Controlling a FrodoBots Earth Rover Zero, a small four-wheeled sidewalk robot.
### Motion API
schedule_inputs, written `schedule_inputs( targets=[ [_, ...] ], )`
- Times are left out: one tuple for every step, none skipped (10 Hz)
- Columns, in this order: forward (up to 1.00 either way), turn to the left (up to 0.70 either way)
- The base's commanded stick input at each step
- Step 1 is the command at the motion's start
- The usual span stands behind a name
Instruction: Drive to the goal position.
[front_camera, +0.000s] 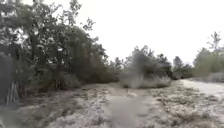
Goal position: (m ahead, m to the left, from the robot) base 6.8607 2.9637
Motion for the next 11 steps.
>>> schedule_inputs(
  targets=[
    [0.7, 0.04],
    [0.7, 0.04],
    [0.7, 0.04],
    [0.7, 0.04],
    [0.7, 0.04],
    [0.7, 0.04],
    [0.7, 0.04],
    [0.7, 0.04],
    [0.7, 0.04],
    [0.7, 0.04],
    [0.7, 0.04]
  ],
)
